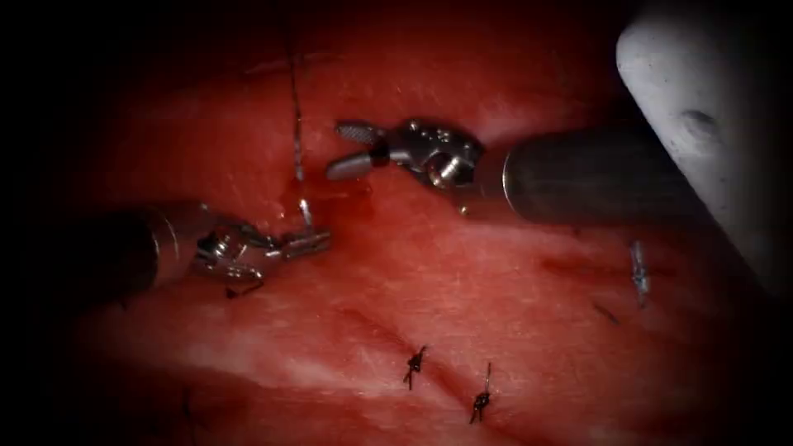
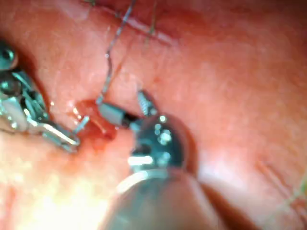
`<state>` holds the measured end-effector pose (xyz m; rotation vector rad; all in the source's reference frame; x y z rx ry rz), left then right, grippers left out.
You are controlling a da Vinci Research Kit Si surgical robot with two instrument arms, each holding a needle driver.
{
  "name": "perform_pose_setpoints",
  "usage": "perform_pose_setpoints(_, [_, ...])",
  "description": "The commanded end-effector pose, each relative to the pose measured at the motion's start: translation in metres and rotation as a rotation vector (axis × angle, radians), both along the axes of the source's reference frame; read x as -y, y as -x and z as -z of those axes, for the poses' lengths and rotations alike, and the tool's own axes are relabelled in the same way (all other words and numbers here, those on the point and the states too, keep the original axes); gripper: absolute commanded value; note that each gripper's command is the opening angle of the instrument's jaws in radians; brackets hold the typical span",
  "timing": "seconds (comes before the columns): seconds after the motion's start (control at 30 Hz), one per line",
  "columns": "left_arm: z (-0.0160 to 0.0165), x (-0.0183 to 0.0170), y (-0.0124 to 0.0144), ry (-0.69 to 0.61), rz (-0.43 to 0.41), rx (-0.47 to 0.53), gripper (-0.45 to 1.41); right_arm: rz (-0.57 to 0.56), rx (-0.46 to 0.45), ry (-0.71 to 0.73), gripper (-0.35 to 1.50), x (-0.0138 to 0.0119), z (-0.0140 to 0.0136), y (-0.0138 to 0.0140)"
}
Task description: Wound Closure
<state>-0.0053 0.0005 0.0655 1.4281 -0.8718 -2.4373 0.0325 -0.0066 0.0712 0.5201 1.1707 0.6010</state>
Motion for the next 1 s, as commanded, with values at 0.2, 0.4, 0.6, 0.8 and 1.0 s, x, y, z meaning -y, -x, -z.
perform_pose_setpoints(0.2, [0.0012, -0.0004, 0.0004, -0.311, 0.070, 0.165, -0.45, 0.000, -0.004, -0.001, 0.79, 0.0008, -0.0006, -0.0007])
perform_pose_setpoints(0.4, [0.0027, -0.0013, -0.0001, -0.652, 0.144, 0.309, -0.45, 0.000, -0.004, 0.000, 0.77, 0.0009, -0.0007, -0.0007])
perform_pose_setpoints(0.6, [0.0047, -0.0012, -0.0010, -0.891, 0.144, 0.412, -0.45, 0.000, -0.004, 0.001, 0.71, 0.0010, -0.0007, -0.0008])
perform_pose_setpoints(0.8, [0.0073, -0.0005, -0.0012, -1.100, 0.133, 0.486, -0.45, 0.000, -0.004, 0.002, 0.67, 0.0011, -0.0008, -0.0008])
perform_pose_setpoints(1.0, [0.0091, -0.0003, -0.0010, -1.230, 0.113, 0.526, -0.45, 0.001, -0.004, 0.002, 0.62, 0.0012, -0.0008, -0.0007])
